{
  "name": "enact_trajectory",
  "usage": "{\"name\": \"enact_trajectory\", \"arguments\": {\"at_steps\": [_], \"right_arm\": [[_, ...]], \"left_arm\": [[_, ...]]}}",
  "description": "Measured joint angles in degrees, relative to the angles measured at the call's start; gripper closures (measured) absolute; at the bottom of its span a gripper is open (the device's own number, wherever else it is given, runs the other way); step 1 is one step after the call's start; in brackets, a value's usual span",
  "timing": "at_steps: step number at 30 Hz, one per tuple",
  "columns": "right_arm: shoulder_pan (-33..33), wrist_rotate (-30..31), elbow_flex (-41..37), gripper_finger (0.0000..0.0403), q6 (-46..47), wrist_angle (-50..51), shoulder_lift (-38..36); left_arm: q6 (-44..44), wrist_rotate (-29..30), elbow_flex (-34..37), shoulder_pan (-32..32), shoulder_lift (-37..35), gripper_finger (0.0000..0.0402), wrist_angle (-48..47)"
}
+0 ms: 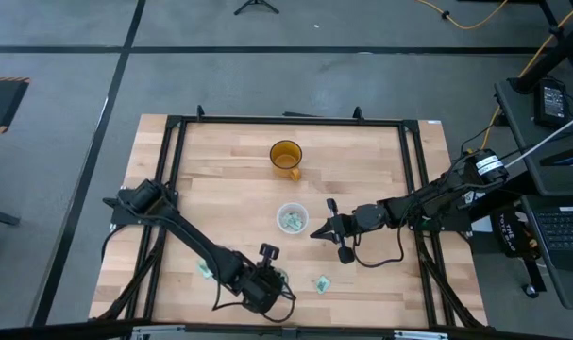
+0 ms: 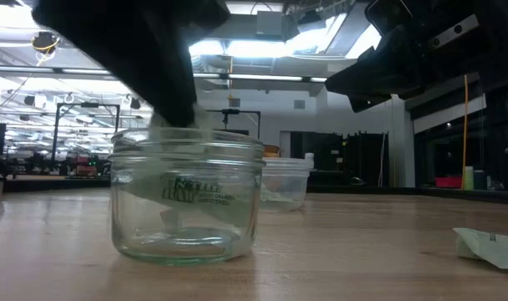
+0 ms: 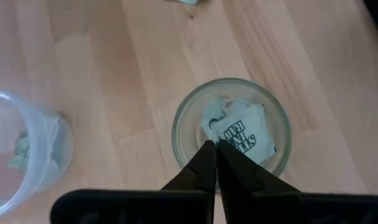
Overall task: Pick and place Stevia / Truvia into bins
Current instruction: Put the stevia packet into the transparent glass container
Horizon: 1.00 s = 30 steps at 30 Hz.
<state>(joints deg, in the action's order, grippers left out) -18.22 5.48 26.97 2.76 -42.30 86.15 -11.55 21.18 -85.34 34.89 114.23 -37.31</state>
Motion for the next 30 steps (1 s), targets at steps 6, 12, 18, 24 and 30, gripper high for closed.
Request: {"name": "enact_trajectory", "arguments": {"at_steps": [6,12,18,24,30], "right_arm": [[0.0,0.0,0.0,0.0391,0.0,0.1,0.0],[0.0,0.0,0.0,0.0391,0.0,0.1,0.0],[0.0,0.0,0.0,0.0391,0.0,0.1,0.0],[0.0,0.0,0.0,0.0391,0.2,0.1,0.0],[0.0,0.0,0.0,0.0391,0.5,-0.1,0.0]], "left_arm": [[0.4,-0.4,0.0,-0.3,1.3,0.0398,0.2],[0.4,-1.5,0.0,-0.9,1.3,0.0398,0.2],[0.4,-1.6,0.0,-1.2,1.3,0.0398,0.3],[0.9,-1.8,0.0,-1.4,2.3,0.0398,0.3],[2.1,-3.1,0.0,-1.7,3.8,0.0398,2.2]]}}
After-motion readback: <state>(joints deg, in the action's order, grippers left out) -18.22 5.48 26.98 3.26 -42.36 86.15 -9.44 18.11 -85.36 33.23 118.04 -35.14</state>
